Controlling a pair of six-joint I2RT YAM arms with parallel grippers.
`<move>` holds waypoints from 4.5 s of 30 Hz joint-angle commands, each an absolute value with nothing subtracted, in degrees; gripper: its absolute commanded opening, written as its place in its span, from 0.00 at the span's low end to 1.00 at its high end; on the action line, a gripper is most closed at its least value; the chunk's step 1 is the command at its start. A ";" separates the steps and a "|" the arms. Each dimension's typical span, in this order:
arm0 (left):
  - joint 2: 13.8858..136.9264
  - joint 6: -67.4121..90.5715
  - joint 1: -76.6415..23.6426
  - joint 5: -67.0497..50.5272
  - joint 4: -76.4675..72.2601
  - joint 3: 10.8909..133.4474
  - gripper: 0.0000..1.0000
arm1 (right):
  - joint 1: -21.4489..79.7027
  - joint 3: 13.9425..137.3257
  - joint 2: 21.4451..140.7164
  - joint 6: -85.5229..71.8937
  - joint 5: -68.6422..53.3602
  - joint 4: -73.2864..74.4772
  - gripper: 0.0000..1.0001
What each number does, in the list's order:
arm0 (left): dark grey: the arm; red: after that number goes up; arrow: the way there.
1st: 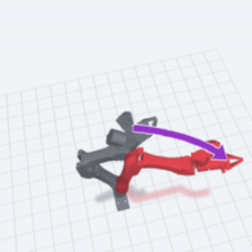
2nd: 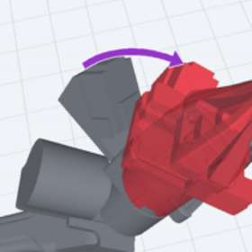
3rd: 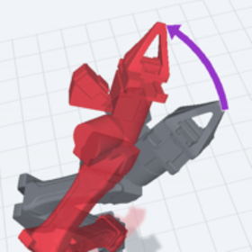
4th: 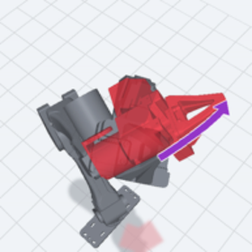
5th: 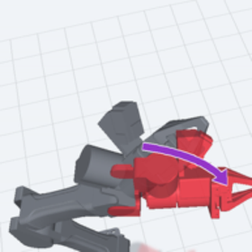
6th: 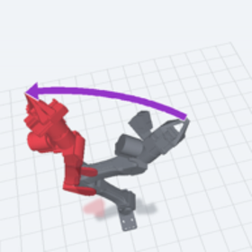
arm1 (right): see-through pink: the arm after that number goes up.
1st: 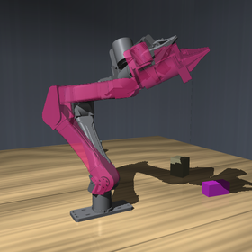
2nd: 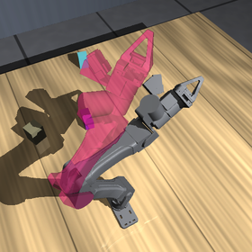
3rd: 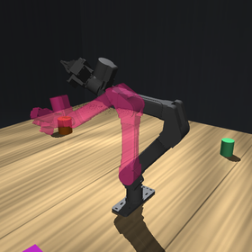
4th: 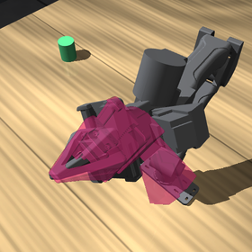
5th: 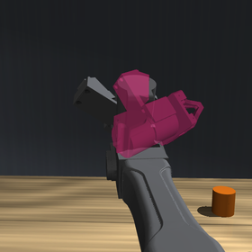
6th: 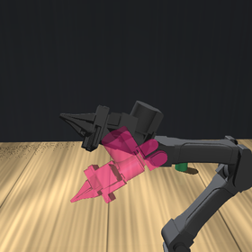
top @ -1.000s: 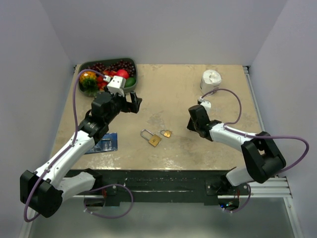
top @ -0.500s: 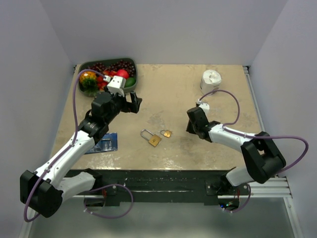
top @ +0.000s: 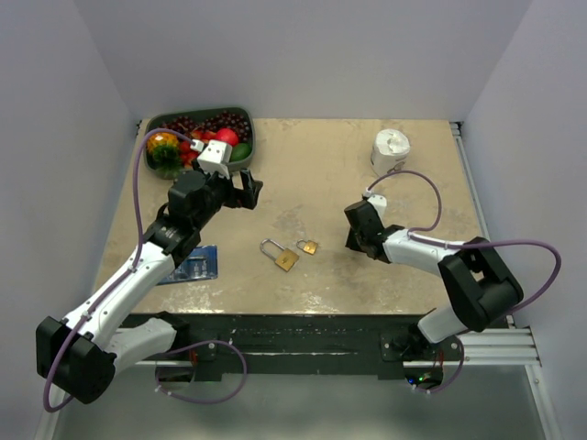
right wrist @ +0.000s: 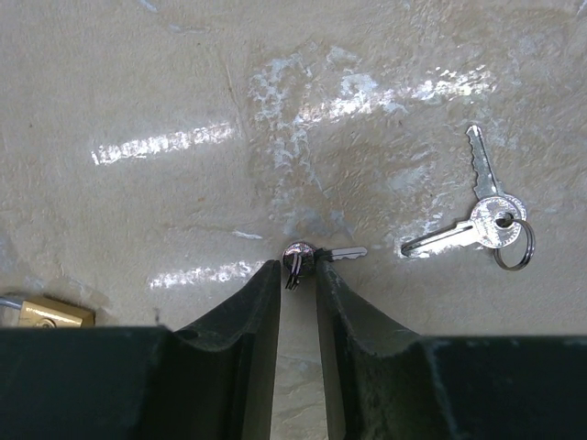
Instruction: Unlock with the key
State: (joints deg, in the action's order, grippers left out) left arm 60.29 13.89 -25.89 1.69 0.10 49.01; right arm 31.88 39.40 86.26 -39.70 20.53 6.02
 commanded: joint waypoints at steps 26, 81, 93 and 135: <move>59.85 10.55 -25.58 -19.92 -9.30 47.38 0.98 | 32.25 52.89 79.10 -28.48 -10.95 0.70 0.00; 67.06 11.86 -29.00 -31.11 -21.53 42.71 0.65 | 32.17 56.86 74.09 -46.93 -26.02 -5.54 0.00; 68.55 13.88 -29.00 -32.08 -22.50 43.07 0.57 | 32.17 57.22 75.67 -47.29 -26.54 -7.03 0.00; 74.17 8.54 -29.00 -46.39 -10.76 48.94 0.00 | 27.34 58.44 76.20 -36.84 -29.88 -0.55 0.17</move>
State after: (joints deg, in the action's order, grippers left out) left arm 72.36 13.91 -28.64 -36.38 -16.91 43.38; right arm 30.52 56.23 78.46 -44.45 -28.84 -4.34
